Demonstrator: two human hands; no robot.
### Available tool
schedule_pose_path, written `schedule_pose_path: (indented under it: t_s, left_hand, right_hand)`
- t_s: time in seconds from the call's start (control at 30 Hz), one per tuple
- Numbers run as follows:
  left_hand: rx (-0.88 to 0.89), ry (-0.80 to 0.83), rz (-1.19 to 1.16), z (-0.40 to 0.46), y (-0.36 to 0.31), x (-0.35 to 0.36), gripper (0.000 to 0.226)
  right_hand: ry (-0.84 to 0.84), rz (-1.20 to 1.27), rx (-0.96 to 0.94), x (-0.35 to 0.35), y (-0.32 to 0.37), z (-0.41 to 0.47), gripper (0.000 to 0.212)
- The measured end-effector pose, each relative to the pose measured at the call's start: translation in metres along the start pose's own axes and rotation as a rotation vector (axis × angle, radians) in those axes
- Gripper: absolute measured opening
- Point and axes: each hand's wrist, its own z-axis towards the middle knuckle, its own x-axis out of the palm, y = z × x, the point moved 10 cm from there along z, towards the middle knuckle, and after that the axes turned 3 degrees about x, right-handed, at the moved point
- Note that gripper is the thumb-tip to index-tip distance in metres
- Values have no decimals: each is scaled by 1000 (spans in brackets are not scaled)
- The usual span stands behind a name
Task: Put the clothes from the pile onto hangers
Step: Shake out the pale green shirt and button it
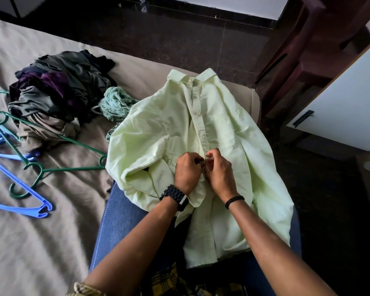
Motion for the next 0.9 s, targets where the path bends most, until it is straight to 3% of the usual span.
schedule_pose_path:
  t_s: [0.13,0.4,0.57,0.9]
  left_hand:
    - [-34,13,-39,-2,2,4,24]
    - [-283,121,-286,1,28,17,19]
    - [-328,98,-358,1,32,19,18]
    - [-393,176,-671,-4,33,31,8]
  right_hand:
    - [-7,32,41,-2,-5,-1,20]
    - [-20,123,128,-6,-14,0,25]
    - [-52,168,152,-10,-14,0,24]
    - [48,173,75,-12,-13,7,27]
